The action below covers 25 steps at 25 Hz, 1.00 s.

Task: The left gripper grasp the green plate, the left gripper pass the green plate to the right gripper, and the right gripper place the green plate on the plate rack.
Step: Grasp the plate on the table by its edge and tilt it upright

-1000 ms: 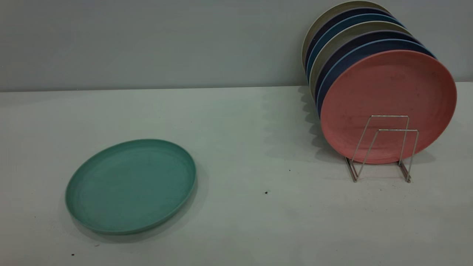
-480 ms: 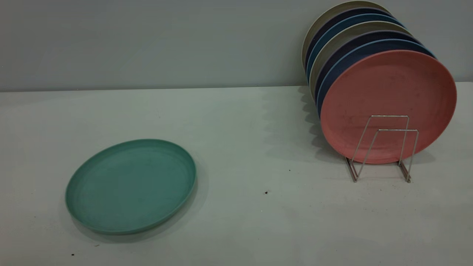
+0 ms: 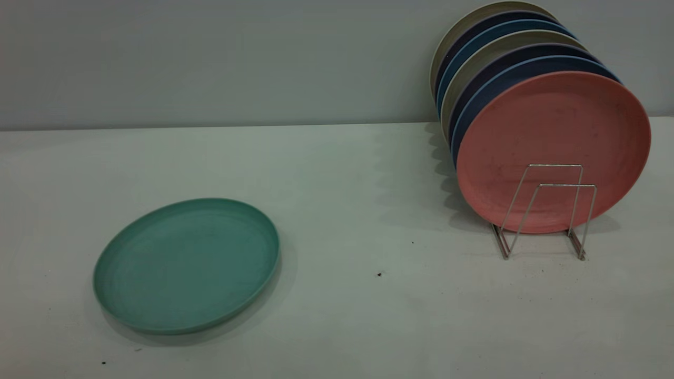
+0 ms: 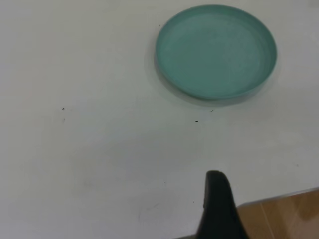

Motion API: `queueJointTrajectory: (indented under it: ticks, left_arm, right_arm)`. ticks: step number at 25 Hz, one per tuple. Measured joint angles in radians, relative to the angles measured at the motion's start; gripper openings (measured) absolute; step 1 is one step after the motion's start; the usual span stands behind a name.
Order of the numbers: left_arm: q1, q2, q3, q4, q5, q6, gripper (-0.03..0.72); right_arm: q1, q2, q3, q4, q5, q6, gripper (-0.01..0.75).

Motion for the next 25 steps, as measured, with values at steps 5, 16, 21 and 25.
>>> queueJointTrajectory:
  ticks: [5, 16, 21, 25]
  left_arm:
    - [0.000, 0.000, 0.000, 0.000, 0.000, 0.000, 0.527]
    - [0.000, 0.297, -0.082, -0.027, -0.121, -0.049, 0.526]
    - [0.000, 0.556, -0.082, -0.074, -0.251, -0.051, 0.526]
    - [0.000, 0.738, -0.082, -0.164, -0.342, -0.054, 0.526]
  right_arm:
    - [0.000, 0.000, 0.000, 0.000, 0.000, -0.001, 0.527]
    - [0.000, 0.163, -0.050, 0.154, -0.212, -0.043, 0.527]
    - [0.000, 0.343, -0.050, 0.289, -0.264, -0.184, 0.524]
    - [0.000, 0.473, -0.050, 0.385, -0.298, -0.293, 0.522]
